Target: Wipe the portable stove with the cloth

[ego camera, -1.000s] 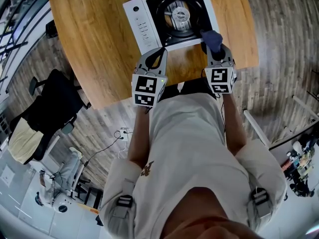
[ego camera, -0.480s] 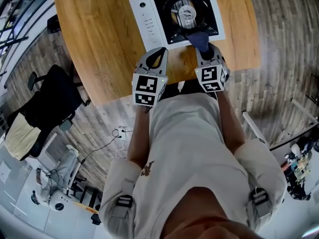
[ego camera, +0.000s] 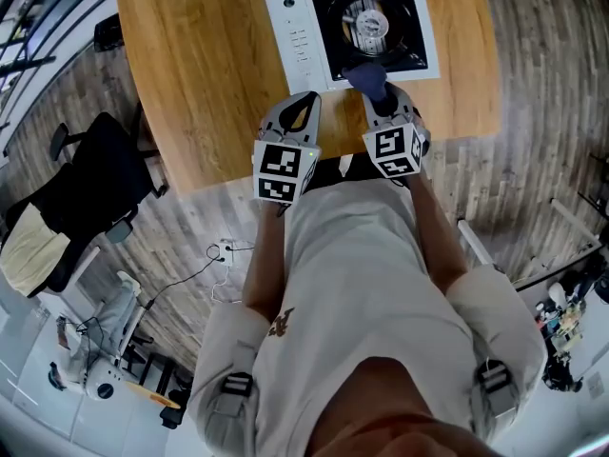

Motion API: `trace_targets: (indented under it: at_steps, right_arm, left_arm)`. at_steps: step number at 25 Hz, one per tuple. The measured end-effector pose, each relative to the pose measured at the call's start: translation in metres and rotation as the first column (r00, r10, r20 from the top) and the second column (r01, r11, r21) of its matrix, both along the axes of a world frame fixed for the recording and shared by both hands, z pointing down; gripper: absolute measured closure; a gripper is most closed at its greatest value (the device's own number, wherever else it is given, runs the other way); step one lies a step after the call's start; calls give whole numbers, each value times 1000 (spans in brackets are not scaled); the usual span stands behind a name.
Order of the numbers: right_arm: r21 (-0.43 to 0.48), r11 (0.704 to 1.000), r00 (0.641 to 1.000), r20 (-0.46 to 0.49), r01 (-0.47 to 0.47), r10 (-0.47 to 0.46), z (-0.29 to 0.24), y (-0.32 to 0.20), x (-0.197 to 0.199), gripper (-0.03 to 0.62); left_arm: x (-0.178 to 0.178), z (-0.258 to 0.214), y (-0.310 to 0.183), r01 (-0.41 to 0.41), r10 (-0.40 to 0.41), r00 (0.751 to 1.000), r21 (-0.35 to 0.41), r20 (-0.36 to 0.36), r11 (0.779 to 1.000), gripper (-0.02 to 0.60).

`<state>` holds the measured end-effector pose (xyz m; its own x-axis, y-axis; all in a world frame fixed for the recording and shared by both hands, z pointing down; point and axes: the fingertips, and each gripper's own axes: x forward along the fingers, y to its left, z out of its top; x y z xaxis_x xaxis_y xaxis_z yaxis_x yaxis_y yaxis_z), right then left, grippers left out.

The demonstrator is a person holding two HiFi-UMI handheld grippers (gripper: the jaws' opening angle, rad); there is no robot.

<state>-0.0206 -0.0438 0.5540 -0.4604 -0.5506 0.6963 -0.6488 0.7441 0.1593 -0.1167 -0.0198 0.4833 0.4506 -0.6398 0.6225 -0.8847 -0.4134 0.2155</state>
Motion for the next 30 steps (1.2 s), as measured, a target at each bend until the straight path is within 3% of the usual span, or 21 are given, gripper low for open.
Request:
trace_targets:
  at_steps: [16,30]
  right_arm:
    - [0,991,991,26,131,-131,-13,22,-52,542]
    - [123,981,986,51,150,-157,-71,-17,-89,542]
  left_arm:
    - [-12,-2,5,12,-12,1000,15,-13,1000,561]
    - [-34,-19,-16,9,-6,1000,88,-31,996,561]
